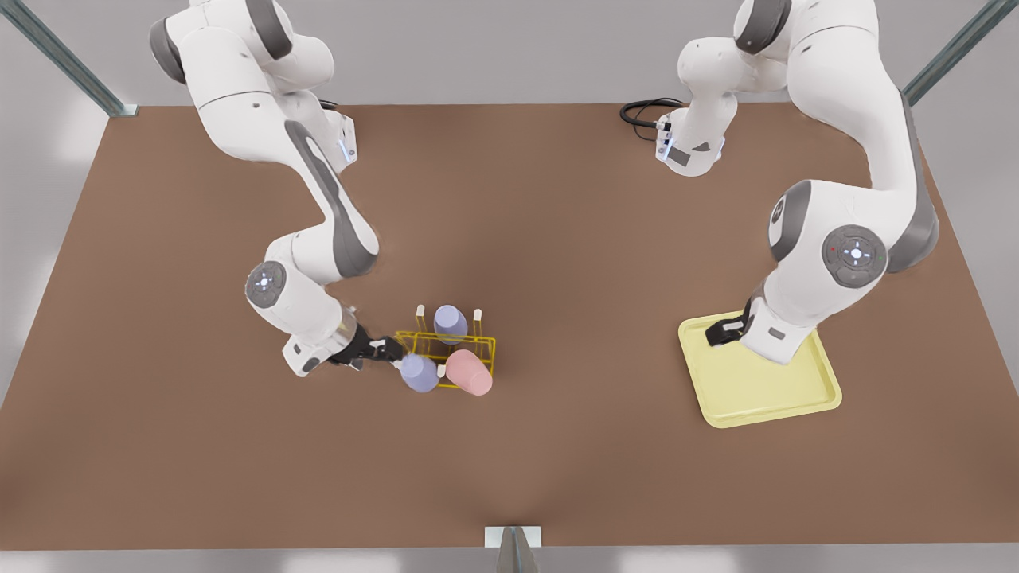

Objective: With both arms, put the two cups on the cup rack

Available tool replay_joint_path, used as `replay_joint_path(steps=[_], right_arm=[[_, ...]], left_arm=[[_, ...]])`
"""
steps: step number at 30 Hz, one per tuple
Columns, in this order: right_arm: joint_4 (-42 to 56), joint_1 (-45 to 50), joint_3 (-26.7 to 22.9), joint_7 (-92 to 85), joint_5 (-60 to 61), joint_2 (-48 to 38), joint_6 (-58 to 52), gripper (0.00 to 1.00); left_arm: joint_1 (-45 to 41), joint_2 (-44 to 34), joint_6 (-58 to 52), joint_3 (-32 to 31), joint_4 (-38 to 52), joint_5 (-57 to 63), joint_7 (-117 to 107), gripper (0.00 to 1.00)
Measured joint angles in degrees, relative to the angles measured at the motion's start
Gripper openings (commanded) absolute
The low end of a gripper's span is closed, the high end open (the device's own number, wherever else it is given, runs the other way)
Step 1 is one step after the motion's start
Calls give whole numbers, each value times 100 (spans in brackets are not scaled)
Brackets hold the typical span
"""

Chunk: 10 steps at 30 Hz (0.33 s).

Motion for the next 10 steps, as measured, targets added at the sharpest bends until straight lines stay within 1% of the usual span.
replay_joint_path(steps=[1, 2, 3, 4, 6, 8, 10], right_arm=[[272, -137, -438, -19, -348, -61, -373, 100], [587, -457, -698, -86, -595, -86, -742, 100], [974, -820, -834, -184, -751, -98, -1152, 100], [1268, -1088, -910, -300, -856, -161, -1565, 100], [1474, -1318, -968, -521, -991, -488, -2266, 100], [1518, -1319, -965, -711, -1087, -854, -2824, 100], [1539, -1293, -943, -881, -1145, -1035, -3248, 100]], left_arm=[[5, -92, -175, 21, 87, 24, 151, 100], [8, -106, -339, 31, 242, 40, 294, 100], [11, -107, -481, 41, 334, 45, 429, 100], [17, -98, -605, 50, 381, 24, 556, 100], [25, -94, -825, 53, 418, -14, 792, 100], [25, -93, -990, 59, 430, -103, 1002, 100], [27, -91, -1129, 62, 433, -157, 1191, 100]])
